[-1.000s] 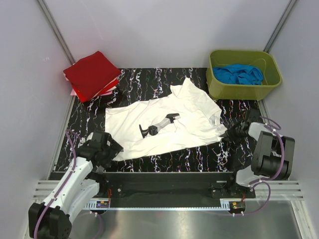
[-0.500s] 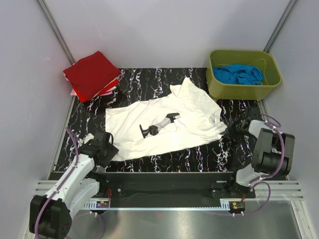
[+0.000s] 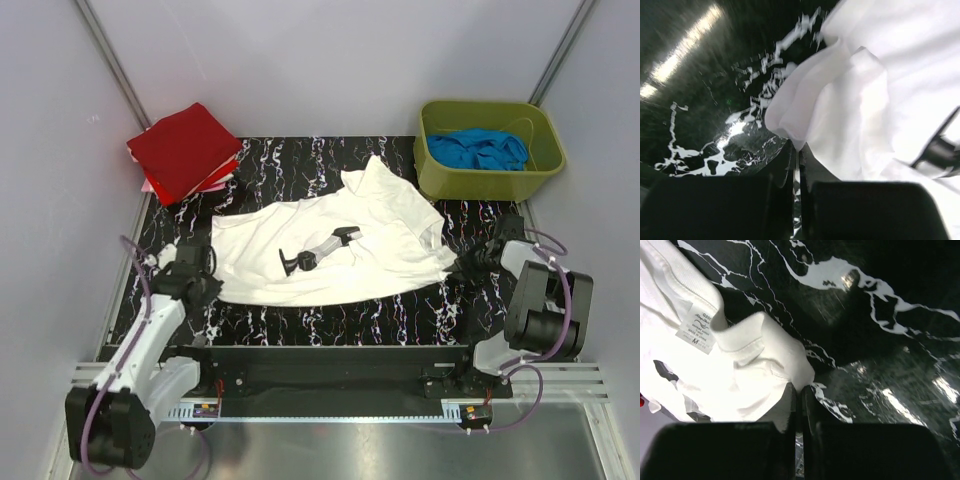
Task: Fold and stack the t-shirts
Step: Fold the tshirt
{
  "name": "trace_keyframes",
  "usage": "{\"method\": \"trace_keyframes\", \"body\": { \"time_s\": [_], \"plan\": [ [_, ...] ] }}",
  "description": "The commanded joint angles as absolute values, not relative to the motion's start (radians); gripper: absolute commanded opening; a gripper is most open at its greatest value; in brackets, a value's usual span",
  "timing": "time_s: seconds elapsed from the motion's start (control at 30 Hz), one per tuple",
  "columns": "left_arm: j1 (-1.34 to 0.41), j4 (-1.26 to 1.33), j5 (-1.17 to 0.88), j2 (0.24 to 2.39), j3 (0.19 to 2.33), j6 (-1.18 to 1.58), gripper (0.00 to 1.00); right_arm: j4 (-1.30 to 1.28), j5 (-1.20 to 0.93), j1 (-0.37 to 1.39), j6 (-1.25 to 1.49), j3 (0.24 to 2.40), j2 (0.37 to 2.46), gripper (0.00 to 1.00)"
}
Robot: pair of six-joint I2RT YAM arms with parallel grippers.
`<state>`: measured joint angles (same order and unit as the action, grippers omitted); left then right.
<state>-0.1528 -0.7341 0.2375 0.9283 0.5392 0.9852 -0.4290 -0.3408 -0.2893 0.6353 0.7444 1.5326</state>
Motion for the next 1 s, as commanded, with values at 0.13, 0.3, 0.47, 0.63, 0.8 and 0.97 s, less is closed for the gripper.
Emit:
{"method": "trace_keyframes", "body": {
  "time_s": [0.13, 0.3, 0.47, 0.63, 0.8, 0.97],
  "plan": [
    [-0.026, -0.903, 0.198, 0.742, 0.669, 0.972, 0.0, -0.563, -0.252, -0.35, 0.612, 0.747, 1.333, 0.0],
    [-0.021, -0.989, 0.157, 0.692, 0.649, 0.988, 0.0, -0.621, -0.232, -0.36, 0.603, 0.745, 1.258, 0.05],
    [-0.023, -1.086, 0.132, 0.594, 0.637, 0.999, 0.0, -0.666, -0.227, -0.36, 0.61, 0.715, 1.169, 0.07],
    [-0.025, -1.209, 0.1, 0.493, 0.675, 0.985, 0.54, -0.686, -0.235, -0.36, 0.629, 0.729, 1.105, 0.68],
    [-0.023, -1.175, 0.155, 0.494, 0.825, 0.858, 0.99, -0.713, -0.199, -0.36, 0.627, 0.808, 1.086, 0.97],
    [-0.021, -1.0, 0.079, 0.727, 0.888, 0.654, 0.99, -0.643, -0.342, -0.353, 0.632, 0.825, 1.042, 0.97]
  ]
}}
